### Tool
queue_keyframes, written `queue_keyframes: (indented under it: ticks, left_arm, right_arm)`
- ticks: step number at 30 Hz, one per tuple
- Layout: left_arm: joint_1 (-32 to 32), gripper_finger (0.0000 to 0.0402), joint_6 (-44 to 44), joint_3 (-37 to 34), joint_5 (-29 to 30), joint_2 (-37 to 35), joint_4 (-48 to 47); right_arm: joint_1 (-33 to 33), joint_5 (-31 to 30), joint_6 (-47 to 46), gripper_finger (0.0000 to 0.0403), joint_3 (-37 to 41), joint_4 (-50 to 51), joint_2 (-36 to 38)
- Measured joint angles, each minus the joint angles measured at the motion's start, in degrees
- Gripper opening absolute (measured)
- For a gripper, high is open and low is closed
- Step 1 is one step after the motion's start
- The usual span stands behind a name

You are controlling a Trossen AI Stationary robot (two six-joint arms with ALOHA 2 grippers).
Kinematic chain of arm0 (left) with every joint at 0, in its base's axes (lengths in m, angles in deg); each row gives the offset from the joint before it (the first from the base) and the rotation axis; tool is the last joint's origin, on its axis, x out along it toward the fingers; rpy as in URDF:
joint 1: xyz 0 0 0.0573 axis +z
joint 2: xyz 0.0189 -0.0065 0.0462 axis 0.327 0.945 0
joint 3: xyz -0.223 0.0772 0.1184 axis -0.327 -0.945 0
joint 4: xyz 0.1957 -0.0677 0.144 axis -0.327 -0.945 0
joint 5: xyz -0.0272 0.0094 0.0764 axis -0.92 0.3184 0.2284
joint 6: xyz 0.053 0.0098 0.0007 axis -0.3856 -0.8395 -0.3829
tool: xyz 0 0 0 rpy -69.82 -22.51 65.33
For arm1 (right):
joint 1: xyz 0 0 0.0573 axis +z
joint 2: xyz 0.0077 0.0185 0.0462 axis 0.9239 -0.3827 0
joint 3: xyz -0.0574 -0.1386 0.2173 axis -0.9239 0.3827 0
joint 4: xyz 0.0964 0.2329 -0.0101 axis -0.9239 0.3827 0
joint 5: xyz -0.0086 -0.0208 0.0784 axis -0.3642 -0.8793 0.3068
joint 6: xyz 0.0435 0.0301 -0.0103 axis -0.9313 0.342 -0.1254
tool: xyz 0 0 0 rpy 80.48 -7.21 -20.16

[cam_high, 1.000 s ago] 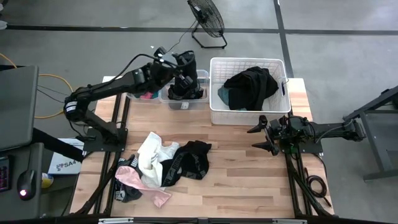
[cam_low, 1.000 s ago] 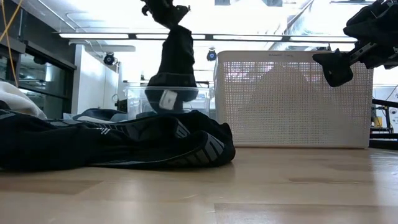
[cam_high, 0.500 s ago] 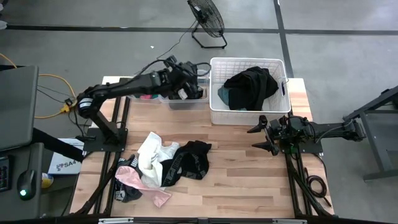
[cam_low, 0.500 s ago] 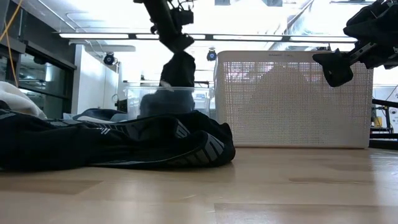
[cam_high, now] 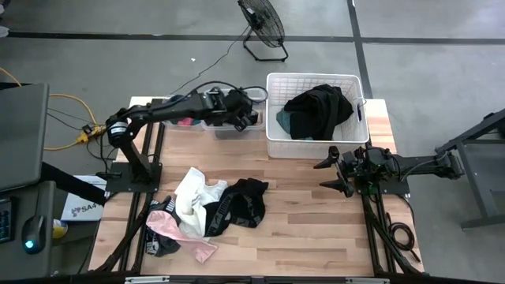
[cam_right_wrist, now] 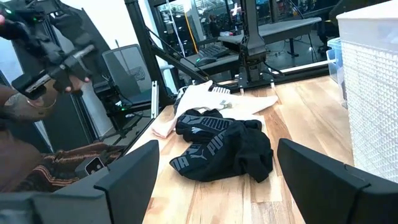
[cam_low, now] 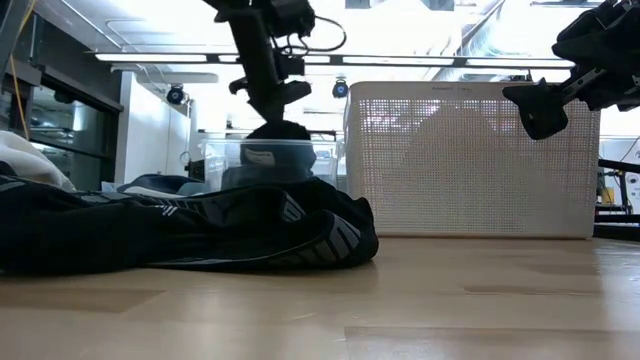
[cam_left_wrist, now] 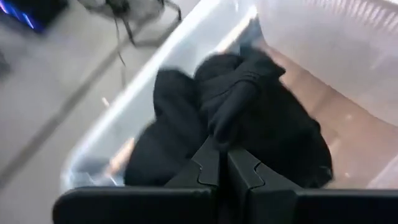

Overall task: Pick & Place Cloths
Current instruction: Put the bottom black boxer into the right transparent bin

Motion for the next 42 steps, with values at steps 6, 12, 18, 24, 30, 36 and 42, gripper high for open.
queue_keyframes:
  ticks: [6,12,18,24,30,36,42]
  left_arm:
    - [3.47,0.0,9.9,0.01,-6.81,0.61,-5.58]
    - [6.46,0.0,11.4,0.07,-11.54,3.87,-4.98]
    - [7.76,0.0,11.28,-0.04,-14.95,7.21,-4.98]
    - [8.53,0.0,10.57,0.0,-16.83,8.83,-3.57]
    - [8.51,0.0018,8.94,-0.01,-17.52,8.44,-1.91]
    - [8.01,0.01,8.48,0.0,-17.01,6.35,-0.42]
    - [7.69,0.0182,8.59,0.0,-15.48,4.28,-0.49]
  right_arm:
    - [-0.02,-0.01,0.0,0.0318,-0.02,0.02,0.0]
    - [0.0,-0.01,0.0,0.0318,-0.01,0.02,0.0]
    - [0.0,-0.01,0.0,0.0318,0.0,0.02,0.01]
    - [-0.02,-0.01,0.0,0.0318,-0.01,0.02,0.01]
    - [-0.02,-0.01,0.0,0.0318,-0.01,0.01,0.01]
    - [-0.02,-0.01,0.0,0.0318,-0.01,0.0,0.02]
    - [0.0,-0.01,0.0,0.0318,0.0,0.02,0.01]
